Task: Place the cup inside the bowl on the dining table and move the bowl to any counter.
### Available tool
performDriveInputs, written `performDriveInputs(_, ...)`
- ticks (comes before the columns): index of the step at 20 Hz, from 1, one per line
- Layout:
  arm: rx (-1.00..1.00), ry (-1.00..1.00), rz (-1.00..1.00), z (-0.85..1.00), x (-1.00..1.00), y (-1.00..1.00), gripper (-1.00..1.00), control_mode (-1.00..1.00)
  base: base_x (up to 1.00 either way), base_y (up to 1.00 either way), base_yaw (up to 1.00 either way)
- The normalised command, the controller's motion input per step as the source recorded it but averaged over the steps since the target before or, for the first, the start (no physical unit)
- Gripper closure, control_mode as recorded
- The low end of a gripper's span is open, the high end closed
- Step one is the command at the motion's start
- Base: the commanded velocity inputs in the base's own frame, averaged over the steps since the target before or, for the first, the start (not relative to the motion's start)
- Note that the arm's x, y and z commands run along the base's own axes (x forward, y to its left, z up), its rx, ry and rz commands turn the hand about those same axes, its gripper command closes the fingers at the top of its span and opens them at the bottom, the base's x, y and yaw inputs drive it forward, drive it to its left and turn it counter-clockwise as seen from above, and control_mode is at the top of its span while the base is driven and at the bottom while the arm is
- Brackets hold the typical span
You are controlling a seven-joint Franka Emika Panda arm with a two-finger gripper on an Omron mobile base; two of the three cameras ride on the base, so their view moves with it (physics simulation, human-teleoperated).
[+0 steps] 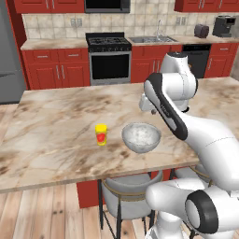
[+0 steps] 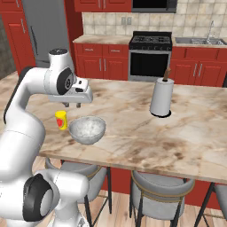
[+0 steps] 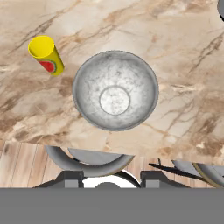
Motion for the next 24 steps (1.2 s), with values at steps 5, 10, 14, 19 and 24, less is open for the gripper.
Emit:
performDriveInputs(5, 0.00, 0.00, 0.00, 0.00, -0.01, 0.00, -1.00, -1.00, 0.00, 0.00, 0.00)
performDriveInputs(10, 0.00, 0.00, 0.00, 0.00, -0.08, 0.03, -1.00, -1.00, 0.00, 0.00, 0.00)
performDriveInputs(14, 0.00, 0.00, 0.00, 0.00, 0.00, 0.24, -1.00, -1.00, 0.00, 0.00, 0.00)
performDriveInputs(19, 0.00, 0.00, 0.00, 0.00, 0.00, 0.48, -1.00, -1.00, 0.00, 0.00, 0.00)
performDriveInputs(24, 0.00, 0.01, 0.00, 0.00, 0.00, 0.47, -1.00, -1.00, 0.00, 0.00, 0.00)
